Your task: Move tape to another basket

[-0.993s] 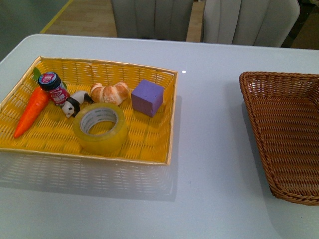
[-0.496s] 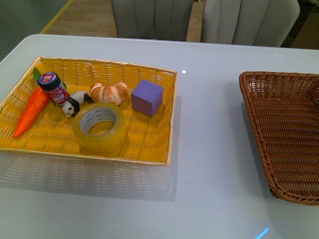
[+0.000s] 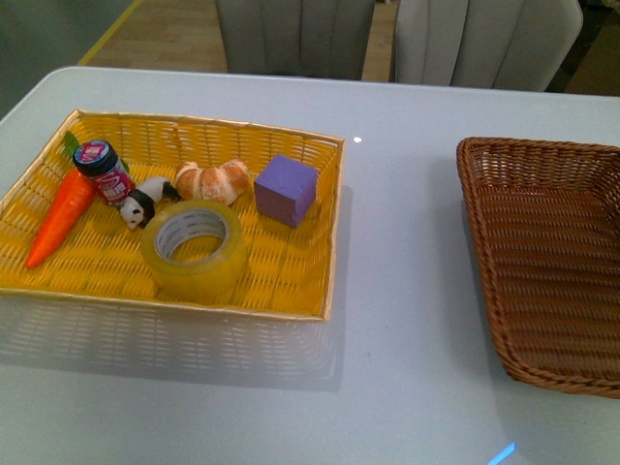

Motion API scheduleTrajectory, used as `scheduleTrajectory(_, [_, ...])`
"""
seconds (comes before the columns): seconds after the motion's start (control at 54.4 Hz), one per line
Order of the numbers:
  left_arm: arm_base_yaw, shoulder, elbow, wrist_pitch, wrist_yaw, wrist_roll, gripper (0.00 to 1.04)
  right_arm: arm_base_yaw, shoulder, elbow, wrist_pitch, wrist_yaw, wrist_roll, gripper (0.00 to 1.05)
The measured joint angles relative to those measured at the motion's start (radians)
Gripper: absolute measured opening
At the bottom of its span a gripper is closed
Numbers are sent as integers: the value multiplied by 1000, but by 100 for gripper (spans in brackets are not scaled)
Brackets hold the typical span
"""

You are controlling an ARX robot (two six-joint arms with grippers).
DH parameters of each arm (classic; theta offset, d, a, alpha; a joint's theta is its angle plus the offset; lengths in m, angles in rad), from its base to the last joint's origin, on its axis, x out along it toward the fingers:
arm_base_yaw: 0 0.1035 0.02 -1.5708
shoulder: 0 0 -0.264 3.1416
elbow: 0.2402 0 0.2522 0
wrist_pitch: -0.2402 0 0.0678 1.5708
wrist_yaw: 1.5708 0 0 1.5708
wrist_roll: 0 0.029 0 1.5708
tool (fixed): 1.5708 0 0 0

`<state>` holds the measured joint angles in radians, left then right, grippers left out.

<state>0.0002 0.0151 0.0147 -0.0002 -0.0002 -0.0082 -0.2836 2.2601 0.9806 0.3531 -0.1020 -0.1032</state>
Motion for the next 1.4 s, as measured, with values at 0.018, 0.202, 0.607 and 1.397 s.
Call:
scheduleTrajectory(0.018, [0, 0, 0, 0, 0, 0, 96, 10, -6, -5, 0, -2, 18, 14])
scheduleTrajectory(0.202, [0, 0, 0, 0, 0, 0, 96, 139, -39, -28, 13, 2, 163, 4])
scheduleTrajectory(0.607, [0, 0, 0, 0, 0, 0, 96, 304, -20, -34, 9, 38, 257, 4])
scheduleTrajectory(1.397, [0, 0, 0, 0, 0, 0, 96, 213, -608, -401, 211, 35, 225, 96])
